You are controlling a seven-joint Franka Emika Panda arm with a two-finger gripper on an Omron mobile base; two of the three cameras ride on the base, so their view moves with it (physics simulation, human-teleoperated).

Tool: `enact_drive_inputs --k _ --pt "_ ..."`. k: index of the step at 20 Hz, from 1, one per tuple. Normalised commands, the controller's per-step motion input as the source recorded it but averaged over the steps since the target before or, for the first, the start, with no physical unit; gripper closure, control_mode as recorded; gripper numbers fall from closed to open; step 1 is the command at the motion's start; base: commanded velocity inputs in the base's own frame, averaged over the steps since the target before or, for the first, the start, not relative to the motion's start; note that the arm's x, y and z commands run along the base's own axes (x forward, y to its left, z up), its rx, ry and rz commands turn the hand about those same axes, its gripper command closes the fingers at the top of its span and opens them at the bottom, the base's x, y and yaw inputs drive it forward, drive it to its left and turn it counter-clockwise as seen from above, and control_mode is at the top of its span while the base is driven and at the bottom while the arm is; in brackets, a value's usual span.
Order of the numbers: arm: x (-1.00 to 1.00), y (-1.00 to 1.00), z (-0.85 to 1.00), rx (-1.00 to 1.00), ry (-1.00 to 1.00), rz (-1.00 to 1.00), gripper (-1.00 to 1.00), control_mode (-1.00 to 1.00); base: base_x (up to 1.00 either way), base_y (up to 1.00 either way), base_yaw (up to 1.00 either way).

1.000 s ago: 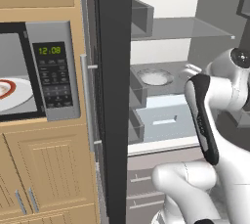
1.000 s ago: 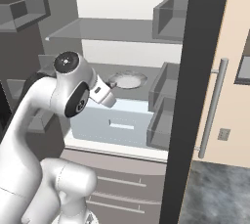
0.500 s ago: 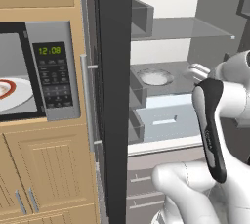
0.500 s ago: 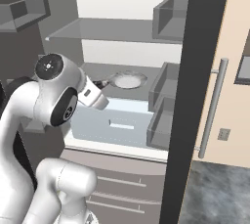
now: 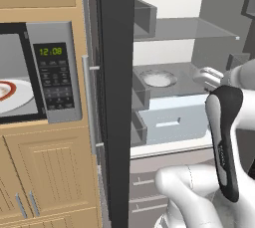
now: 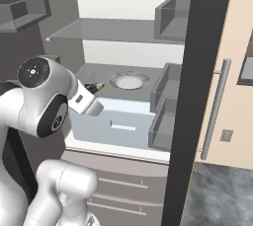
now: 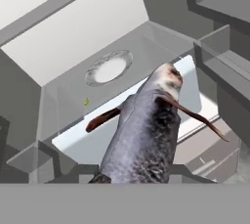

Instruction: Transport the fish from the fridge to the microwave and turn on the microwave.

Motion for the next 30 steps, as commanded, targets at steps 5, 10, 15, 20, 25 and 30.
enact_drive_inputs --k 5,10,15,20,25,30 --pt "-0.39 0.04 0.18 0.0 0.0 0.0 1.0 -1.0 0.0 0.0 0.0" --pt "-0.33 0.07 0.11 0.0 0.0 0.0 1.0 -1.0 0.0 0.0 0.0" --pt "-0.35 0.09 0.08 0.0 -0.01 0.0 1.0 -1.0 0.0 0.0 0.0" --pt "-0.43 0.07 0.0 -0.01 -0.04 0.02 1.0 -1.0 0.0 0.0 0.0" --pt "-0.18 0.02 0.0 0.0 -0.01 0.01 1.0 1.0 -0.24 0.0 0.0" --pt "0.0 0.0 0.0 0.0 0.0 0.0 1.0 1.0 -0.27 0.0 0.0"
